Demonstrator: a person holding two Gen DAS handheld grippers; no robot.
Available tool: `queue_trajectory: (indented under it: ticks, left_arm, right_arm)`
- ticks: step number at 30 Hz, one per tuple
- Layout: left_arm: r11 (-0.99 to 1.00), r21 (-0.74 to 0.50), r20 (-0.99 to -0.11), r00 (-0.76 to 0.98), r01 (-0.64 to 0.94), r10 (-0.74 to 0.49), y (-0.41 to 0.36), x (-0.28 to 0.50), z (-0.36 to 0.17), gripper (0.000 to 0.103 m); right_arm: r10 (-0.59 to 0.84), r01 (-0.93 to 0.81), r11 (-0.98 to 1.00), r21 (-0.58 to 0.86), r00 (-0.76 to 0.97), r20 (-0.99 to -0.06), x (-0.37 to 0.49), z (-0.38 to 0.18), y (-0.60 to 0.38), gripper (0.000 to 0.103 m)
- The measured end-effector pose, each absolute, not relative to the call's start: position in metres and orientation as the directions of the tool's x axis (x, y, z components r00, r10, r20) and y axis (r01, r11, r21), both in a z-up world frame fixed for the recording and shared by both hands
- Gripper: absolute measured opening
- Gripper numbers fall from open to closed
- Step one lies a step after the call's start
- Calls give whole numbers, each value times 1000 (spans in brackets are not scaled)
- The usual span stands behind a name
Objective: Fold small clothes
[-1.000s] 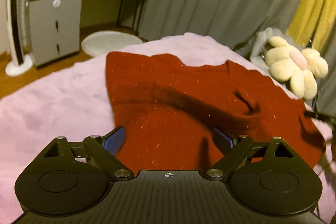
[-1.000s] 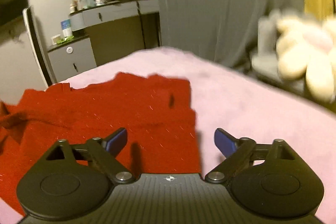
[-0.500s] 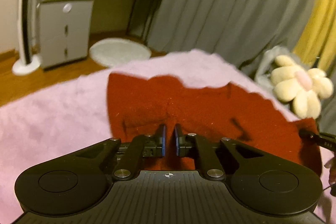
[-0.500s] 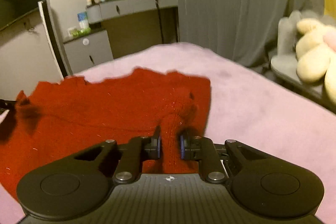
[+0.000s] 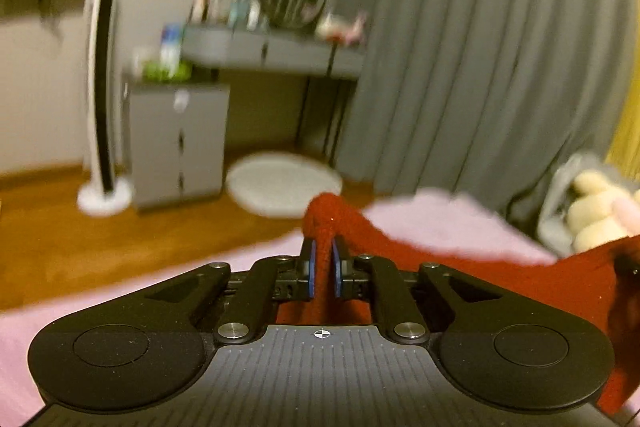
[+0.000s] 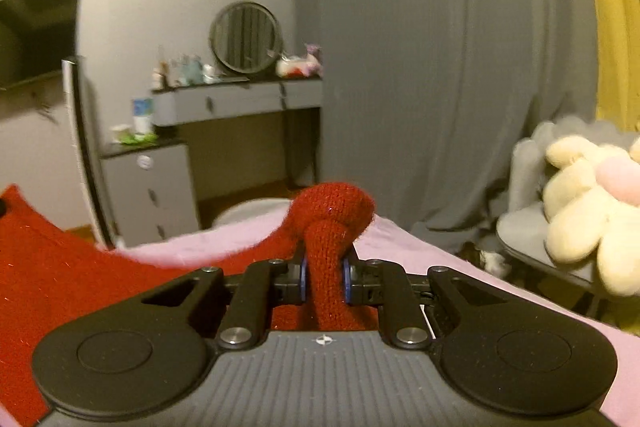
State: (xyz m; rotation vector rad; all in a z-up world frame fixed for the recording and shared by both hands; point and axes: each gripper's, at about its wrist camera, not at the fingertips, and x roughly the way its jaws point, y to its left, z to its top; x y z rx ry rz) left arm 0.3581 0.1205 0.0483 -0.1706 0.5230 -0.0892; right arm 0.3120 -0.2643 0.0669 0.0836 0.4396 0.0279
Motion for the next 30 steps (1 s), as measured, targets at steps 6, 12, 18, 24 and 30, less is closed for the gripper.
queue_trajectory:
  ticks: [6,12,18,24,30]
  left_arm:
    - [988,-152,-658,743,29,-123,114,370,-10,68]
    - [990,-134,-655,745,52,-128,108,375,-11,15]
    - [995,-94,-474,879,17,-60,103,359,37,14]
    - [985,5,-448,880,-172,155,90,389,36,20]
    - [998,-54,-447,894,-42,14,59,354,24,74]
  right_arm:
    - [120,-17,985,169,774,-622,332,18,-274,44]
    - [123,-13,985,173,758,-641,350,12,-267,15]
    - [17,-34,999,-31,900,-435,332,57,-236,14]
    - [-99,76,994,-77,925,-368,366,64,-231,25]
    - [111,-86,993,80,914,-391,344,40,-217,57]
